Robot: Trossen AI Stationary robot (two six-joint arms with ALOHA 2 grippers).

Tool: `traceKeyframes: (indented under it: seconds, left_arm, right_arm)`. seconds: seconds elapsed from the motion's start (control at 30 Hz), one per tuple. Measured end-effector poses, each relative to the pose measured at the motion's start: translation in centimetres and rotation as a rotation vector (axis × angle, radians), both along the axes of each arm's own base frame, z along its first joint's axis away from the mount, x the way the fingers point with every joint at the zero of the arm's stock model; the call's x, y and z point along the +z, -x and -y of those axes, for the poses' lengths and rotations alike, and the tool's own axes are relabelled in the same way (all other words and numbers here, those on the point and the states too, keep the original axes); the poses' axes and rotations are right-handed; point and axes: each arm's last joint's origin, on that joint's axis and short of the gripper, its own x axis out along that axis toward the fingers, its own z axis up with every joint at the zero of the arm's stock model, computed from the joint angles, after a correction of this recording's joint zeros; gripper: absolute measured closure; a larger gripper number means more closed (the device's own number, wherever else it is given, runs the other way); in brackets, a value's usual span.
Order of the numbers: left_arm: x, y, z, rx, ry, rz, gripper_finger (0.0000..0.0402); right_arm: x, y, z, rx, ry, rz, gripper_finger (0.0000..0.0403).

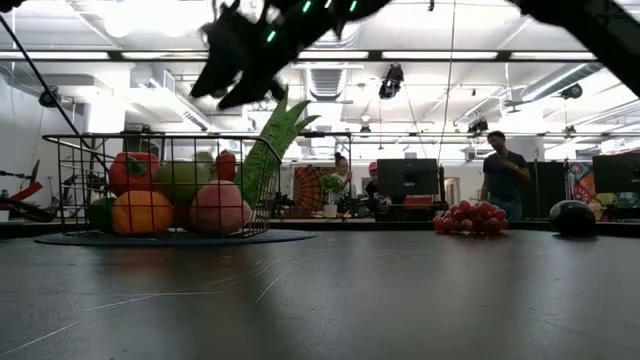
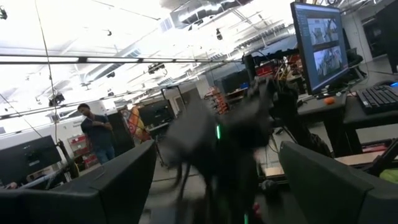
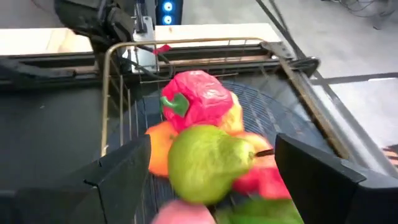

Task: Build produce basket
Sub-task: Put the red grapes into the wire basket

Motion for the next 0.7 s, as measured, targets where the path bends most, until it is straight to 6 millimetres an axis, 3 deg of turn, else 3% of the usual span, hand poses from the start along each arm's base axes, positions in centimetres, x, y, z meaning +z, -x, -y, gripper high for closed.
traceKeyframes:
  seconds: [0.2, 0.37, 0.53, 0.7]
  left_arm:
    - [0.0, 0.0, 0.0, -0.003, 0.001, 0.001, 0.0079]
    - [0.0, 0.0, 0.0, -0.003, 0.001, 0.001, 0.0079]
    - [0.0, 0.0, 0.0, -0.003, 0.001, 0.001, 0.0079]
    - [0.0, 0.0, 0.0, -0.004, 0.001, 0.002, 0.0079]
  right_arm:
    - [5.8, 5.0, -0.2, 0.007, 0.022, -0.122, 0.0078]
    - [8.7, 9.6, 0.3, -0.064, -0.059, -0.248, 0.0084]
    - [8.1, 13.3, 2.6, -0.201, -0.161, -0.392, 0.0093]
    - [4.8, 16.5, 5.8, -0.363, -0.253, -0.525, 0.0101]
